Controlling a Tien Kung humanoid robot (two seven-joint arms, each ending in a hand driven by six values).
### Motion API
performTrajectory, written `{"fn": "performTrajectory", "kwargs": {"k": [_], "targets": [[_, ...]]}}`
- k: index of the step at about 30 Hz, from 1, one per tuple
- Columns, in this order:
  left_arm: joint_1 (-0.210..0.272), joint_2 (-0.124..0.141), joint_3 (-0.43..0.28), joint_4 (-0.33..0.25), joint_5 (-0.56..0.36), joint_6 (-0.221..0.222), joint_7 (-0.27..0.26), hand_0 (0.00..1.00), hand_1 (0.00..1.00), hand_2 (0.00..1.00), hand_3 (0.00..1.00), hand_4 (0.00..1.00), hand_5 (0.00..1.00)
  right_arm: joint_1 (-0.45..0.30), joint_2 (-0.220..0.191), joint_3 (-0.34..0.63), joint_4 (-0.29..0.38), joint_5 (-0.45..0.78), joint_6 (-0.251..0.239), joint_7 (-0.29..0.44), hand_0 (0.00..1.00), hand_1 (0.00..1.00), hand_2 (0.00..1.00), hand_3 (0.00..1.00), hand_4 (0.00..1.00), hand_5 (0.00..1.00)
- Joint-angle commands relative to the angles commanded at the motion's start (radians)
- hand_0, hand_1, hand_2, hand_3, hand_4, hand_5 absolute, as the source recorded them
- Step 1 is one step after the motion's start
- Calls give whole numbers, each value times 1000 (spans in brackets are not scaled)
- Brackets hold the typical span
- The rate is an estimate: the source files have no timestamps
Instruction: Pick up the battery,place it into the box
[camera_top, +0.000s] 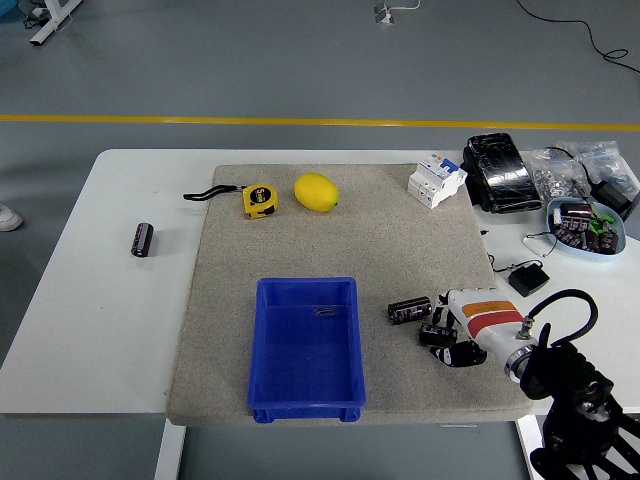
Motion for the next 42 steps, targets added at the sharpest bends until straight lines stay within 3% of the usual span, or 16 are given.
{"fn": "performTrajectory", "kwargs": {"k": [13,30,31,36,37,42], "targets": [[-1,0,-1,0,3,-1,0,707,683,723,629,652,658,11,16,-9,-22,0,-19,0,177,296,475,502,884,299],[-1,1,-2,-1,5,-3,2,704,683,723,628,652,658,15,21,-22,-24,0,-28,1,148,273,462,485,884,313],[-1,1,-3,-1,6,-3,2,704,683,723,628,652,658,14,21,-24,-25,0,-34,3,121,258,442,471,897,266],[0,1,-5,-1,11,-5,5,704,683,723,628,652,658,12,23,-28,-33,0,-44,5,121,258,442,471,897,266],[1,1,-6,-1,11,-5,5,704,683,723,628,651,657,11,24,-29,-34,0,-46,6,107,245,424,468,944,200],[4,1,-8,-2,17,-6,7,704,683,723,628,651,657,11,24,-33,-39,0,-51,7,107,245,424,468,944,200]]}}
